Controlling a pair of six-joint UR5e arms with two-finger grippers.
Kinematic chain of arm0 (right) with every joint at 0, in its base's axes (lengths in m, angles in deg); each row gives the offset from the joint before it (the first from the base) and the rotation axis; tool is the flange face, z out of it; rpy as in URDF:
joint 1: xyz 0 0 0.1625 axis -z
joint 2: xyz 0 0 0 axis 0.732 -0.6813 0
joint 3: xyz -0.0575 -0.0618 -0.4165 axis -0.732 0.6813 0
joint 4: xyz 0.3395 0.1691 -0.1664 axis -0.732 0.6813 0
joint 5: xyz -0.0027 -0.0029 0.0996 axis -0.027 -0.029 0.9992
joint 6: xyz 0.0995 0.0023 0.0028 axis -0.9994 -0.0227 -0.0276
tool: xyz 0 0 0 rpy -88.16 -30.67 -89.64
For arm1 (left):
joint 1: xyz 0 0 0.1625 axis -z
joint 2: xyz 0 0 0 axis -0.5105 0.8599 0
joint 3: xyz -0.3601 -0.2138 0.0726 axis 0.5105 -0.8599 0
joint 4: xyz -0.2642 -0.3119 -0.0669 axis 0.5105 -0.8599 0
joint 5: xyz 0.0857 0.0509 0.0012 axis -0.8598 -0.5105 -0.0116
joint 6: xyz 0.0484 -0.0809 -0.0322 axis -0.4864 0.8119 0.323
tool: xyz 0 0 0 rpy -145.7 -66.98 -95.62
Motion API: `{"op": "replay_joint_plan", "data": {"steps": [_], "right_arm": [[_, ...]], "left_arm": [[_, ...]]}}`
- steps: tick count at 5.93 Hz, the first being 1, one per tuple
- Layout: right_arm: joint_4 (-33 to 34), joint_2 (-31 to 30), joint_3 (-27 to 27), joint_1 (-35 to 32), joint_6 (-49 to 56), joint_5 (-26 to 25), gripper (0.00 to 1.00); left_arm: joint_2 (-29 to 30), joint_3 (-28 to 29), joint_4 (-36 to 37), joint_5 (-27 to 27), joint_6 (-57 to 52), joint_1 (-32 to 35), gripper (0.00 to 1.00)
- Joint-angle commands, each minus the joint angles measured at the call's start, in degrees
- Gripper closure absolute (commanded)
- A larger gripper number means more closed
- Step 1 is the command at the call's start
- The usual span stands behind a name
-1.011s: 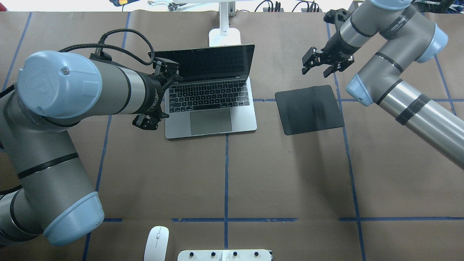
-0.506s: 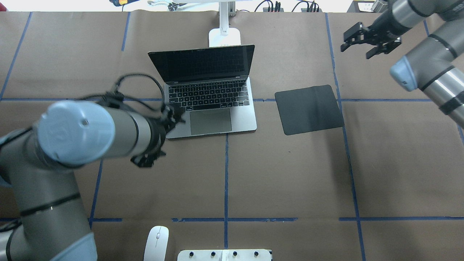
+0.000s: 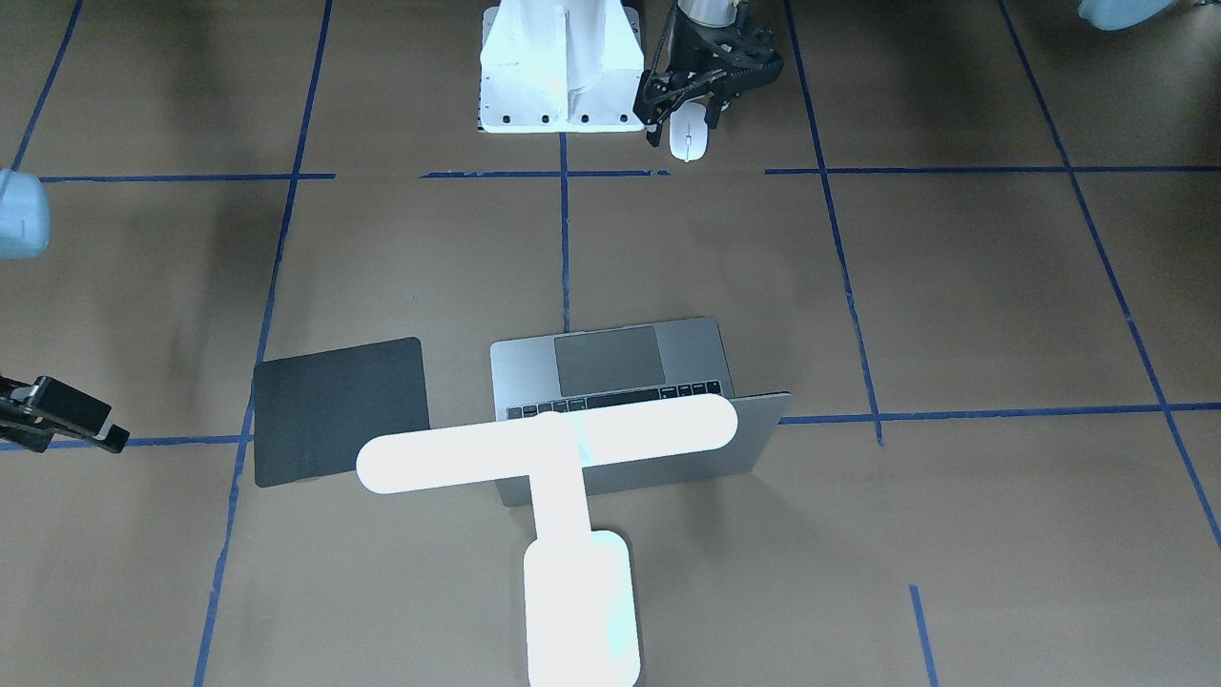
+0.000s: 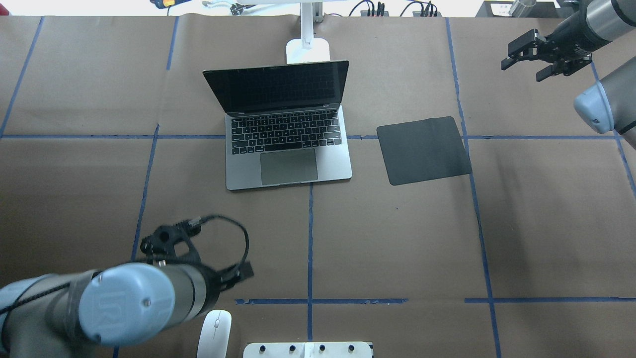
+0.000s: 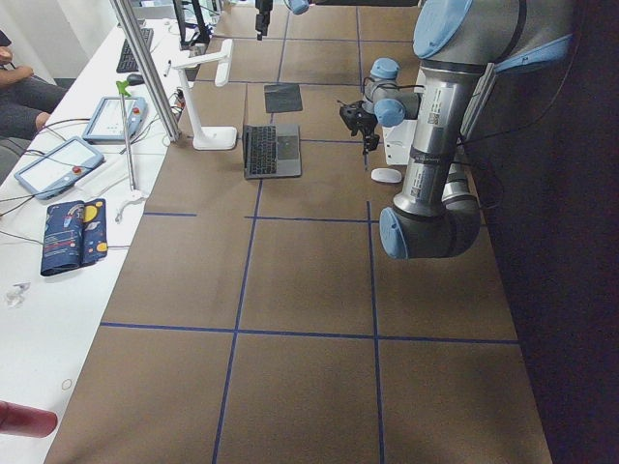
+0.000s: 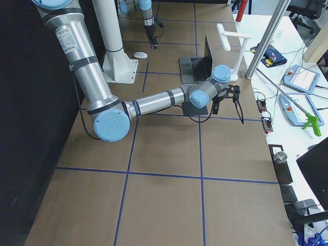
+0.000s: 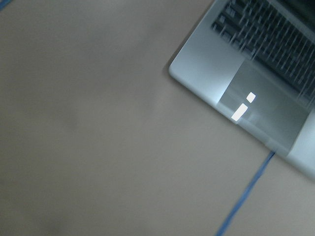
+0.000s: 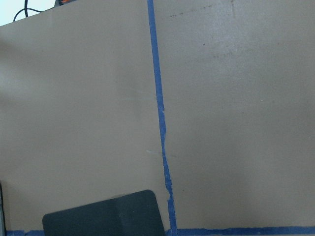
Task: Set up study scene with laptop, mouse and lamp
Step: 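Release the lid and move the left gripper toward the mouse while the right arm withdraws, then lower the left gripper and grasp the white mouse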
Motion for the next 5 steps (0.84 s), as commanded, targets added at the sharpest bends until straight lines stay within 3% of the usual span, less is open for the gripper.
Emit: {"op": "replay_joint_plan", "data": {"steps": [1,5], "right_arm": [[0.01,-0.51,-0.79,-0.11,0.00,0.00,0.00],[-0.08,-0.69,-1.14,0.42,-0.09,-0.70,0.00]], "left_arm": [[-2.35,-0.04,0.04,0.01,-10.42,-6.08,0.00],[-1.82,4.61,-2.42,0.10,-16.25,-8.57,0.00]]}}
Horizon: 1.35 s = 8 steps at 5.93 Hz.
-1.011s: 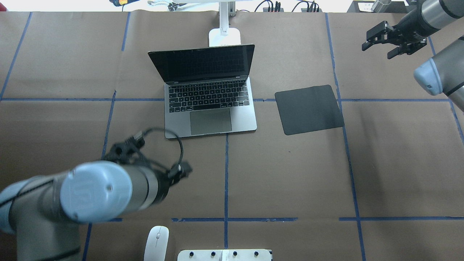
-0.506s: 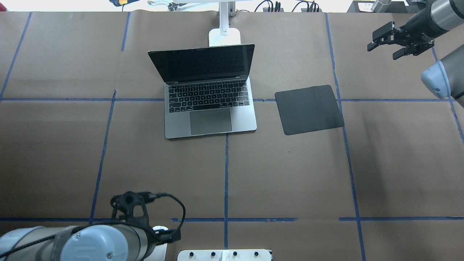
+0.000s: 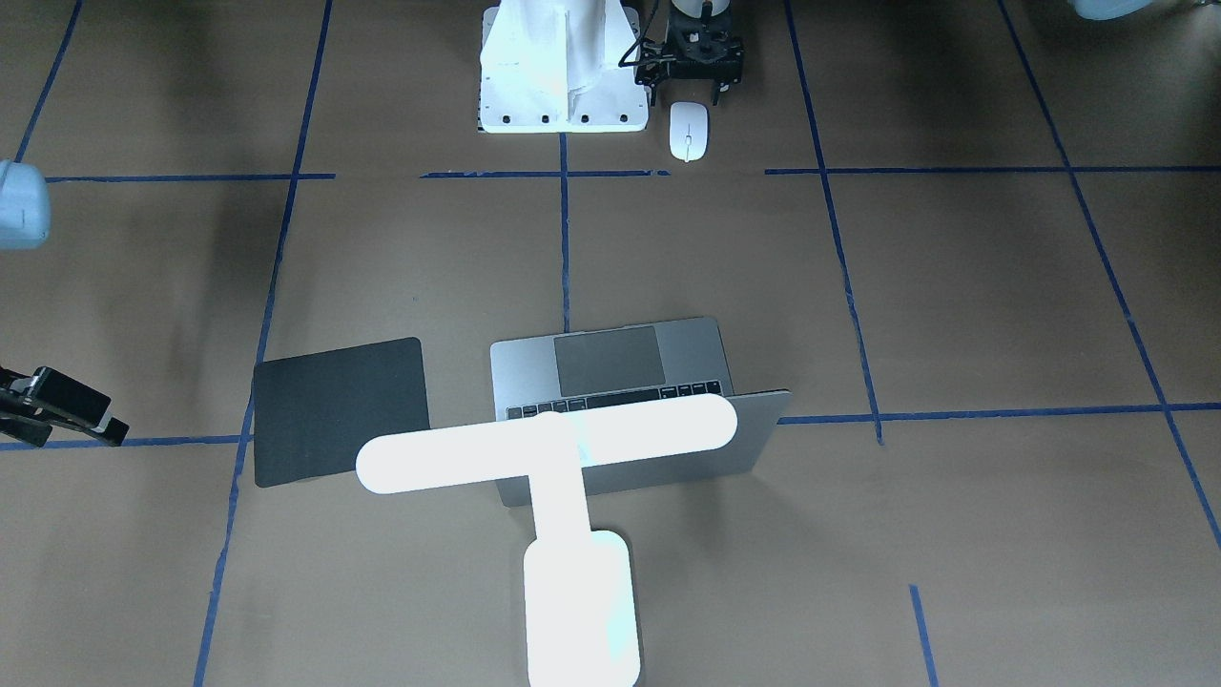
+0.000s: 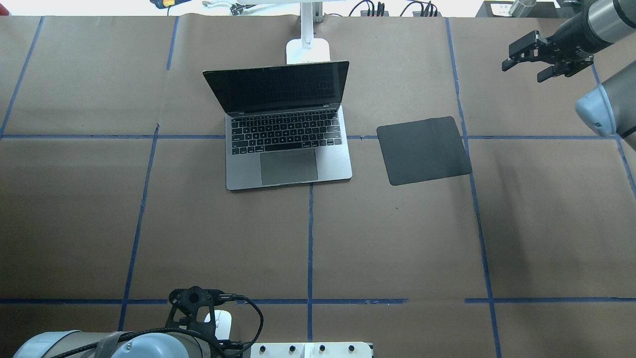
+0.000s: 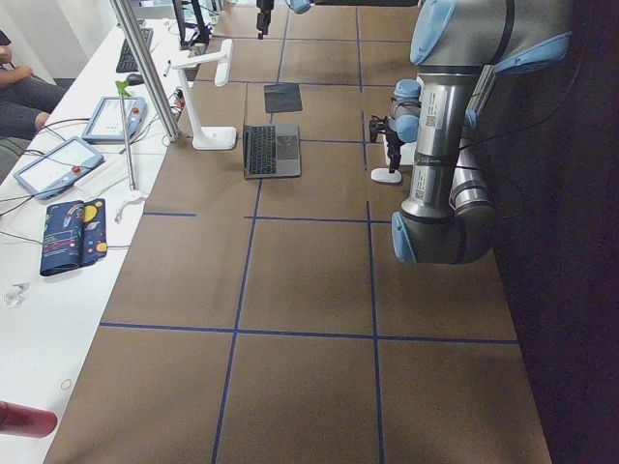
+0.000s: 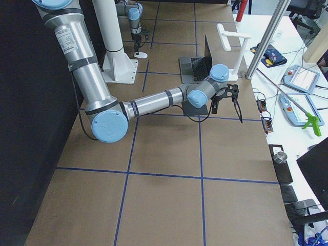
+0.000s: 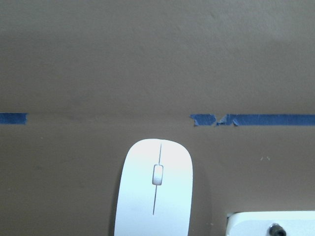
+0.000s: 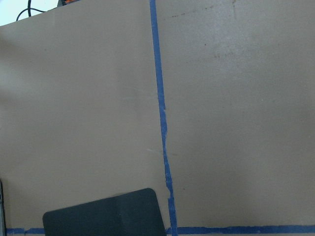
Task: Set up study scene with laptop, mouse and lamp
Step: 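Lower the left gripper and grasp the white mouse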
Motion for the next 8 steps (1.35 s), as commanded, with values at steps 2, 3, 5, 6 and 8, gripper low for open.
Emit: {"op": "replay_joint_plan", "data": {"steps": [2,3,5,6,8], "right_arm": [[-0.01,-0.26,-0.25,0.06,-0.02,-0.02,0.00],[-0.01,-0.17,-0.25,0.06,-0.02,-0.02,0.00],[-0.01,-0.35,-0.69,0.06,-0.02,-0.02,0.00],[-0.01,-0.35,-0.78,0.06,-0.02,-0.02,0.00],[-0.01,-0.35,-1.13,0.06,-0.02,-0.02,0.00]], "left_arm": [[0.16,1.36,-1.52,-0.01,-4.11,0.34,0.00],[0.16,1.36,-1.52,-0.10,-4.12,0.52,0.00],[0.07,3.20,-2.05,-0.10,-3.86,0.61,0.00],[-0.01,4.69,-3.53,-0.10,-4.03,0.70,0.00],[-0.19,5.84,-5.74,-0.10,-4.21,1.31,0.00]]}}
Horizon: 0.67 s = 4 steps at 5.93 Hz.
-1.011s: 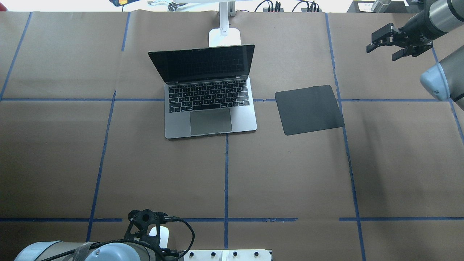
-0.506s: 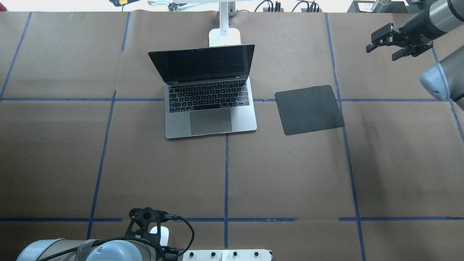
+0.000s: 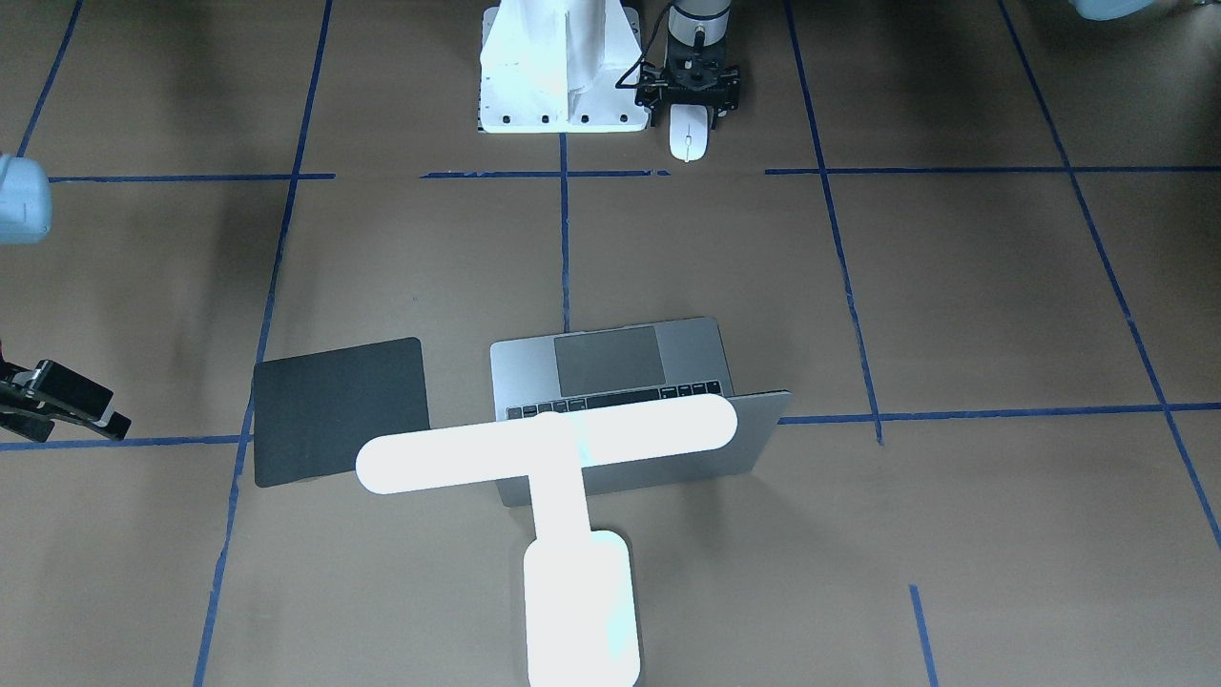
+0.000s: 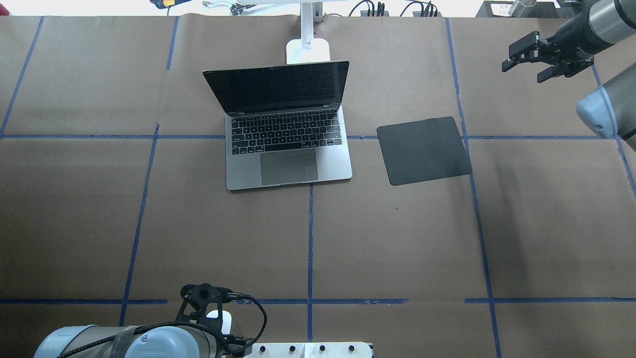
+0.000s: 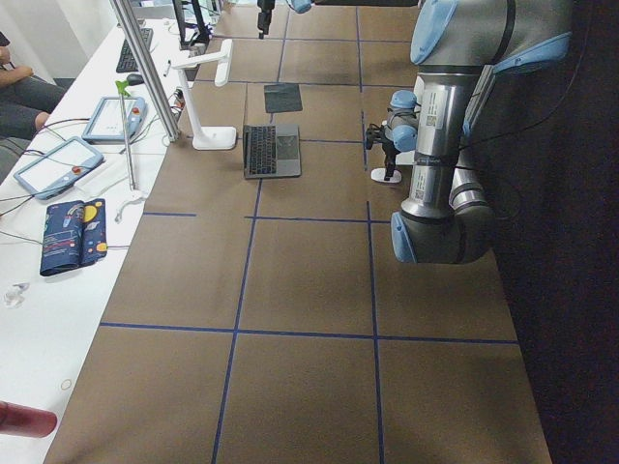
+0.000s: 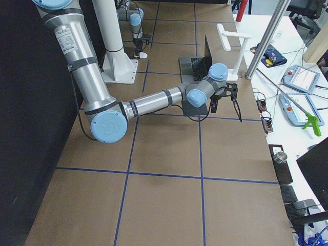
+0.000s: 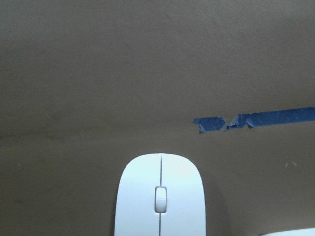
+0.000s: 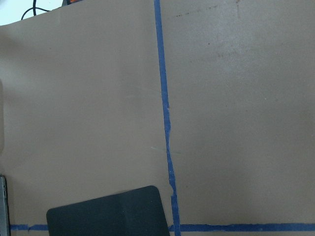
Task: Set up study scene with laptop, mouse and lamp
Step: 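Lower the left gripper and grasp the white mouse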
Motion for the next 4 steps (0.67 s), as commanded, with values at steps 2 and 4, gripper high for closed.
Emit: {"op": "replay_joint_plan", "data": {"steps": [2,4], "right_arm": [[0.18,-0.01,-1.19,0.00,-0.17,0.09,0.00],[0.26,-0.27,-1.72,0.00,-0.17,0.09,0.00]], "left_arm": [[-0.11,0.67,-0.73,0.00,-0.18,0.74,0.48],[-0.11,-0.20,-0.65,0.26,0.09,1.18,0.91]]}}
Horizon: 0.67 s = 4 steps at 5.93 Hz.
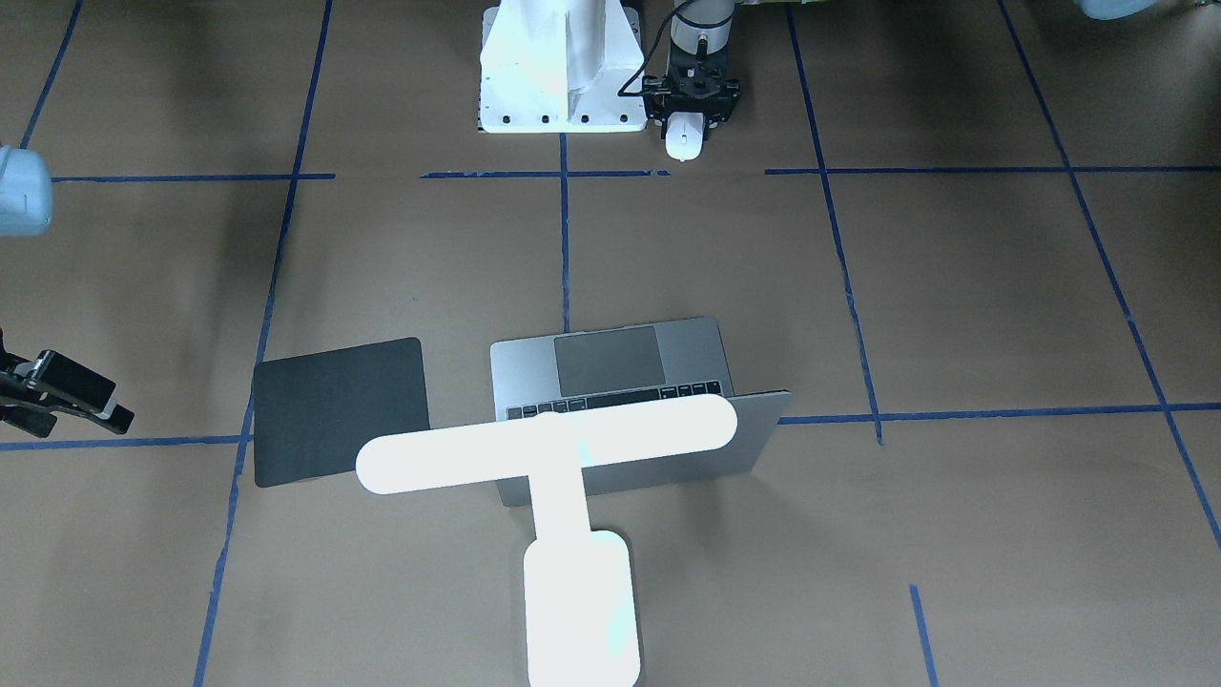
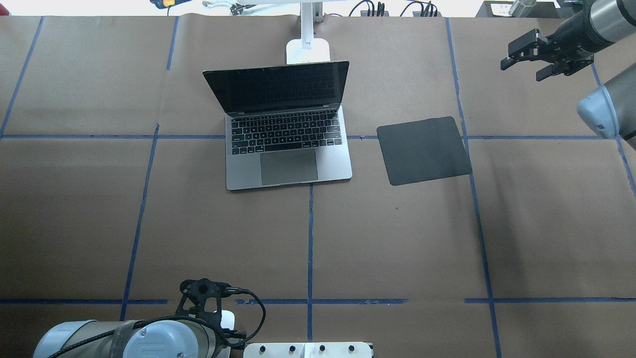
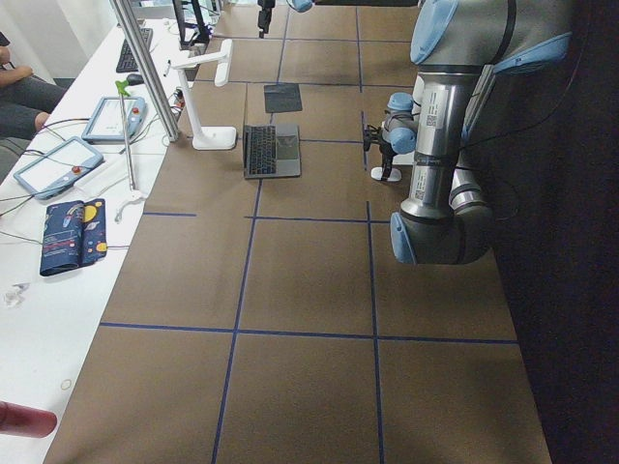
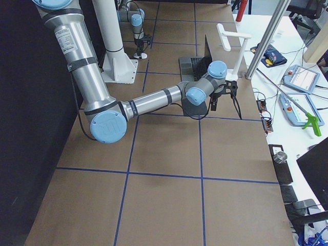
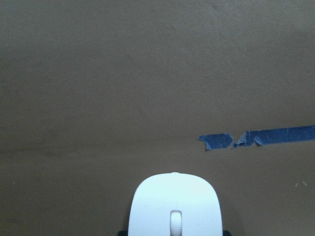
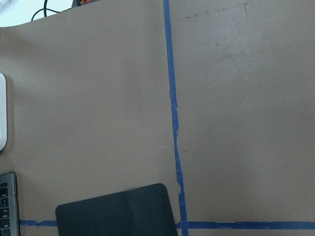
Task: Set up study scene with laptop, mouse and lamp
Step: 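Lower the left gripper and grasp the white mouse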
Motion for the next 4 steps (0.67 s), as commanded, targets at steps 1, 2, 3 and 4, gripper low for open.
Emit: {"op": "replay_joint_plan", "data": {"steps": [1,2,3,4], "right_arm": [[0.02,-0.06,-0.19,0.09,-0.01,0.01,0.00],[0.02,-0.06,-0.19,0.09,-0.01,0.09,0.00],[0.02,-0.06,-0.19,0.09,-0.01,0.09,0.00],[0.02,-0.15,-0.28,0.00,0.08,0.36,0.00]], "left_arm": [[0.30,-4.44,0.67,0.23,-0.03,2.39,0.92],[1.00,-6.48,1.20,0.14,-0.12,3.28,0.92],[5.27,-5.80,1.29,0.05,-0.38,4.77,0.92],[10.71,-2.84,1.29,-0.03,-0.47,5.74,0.92]]}}
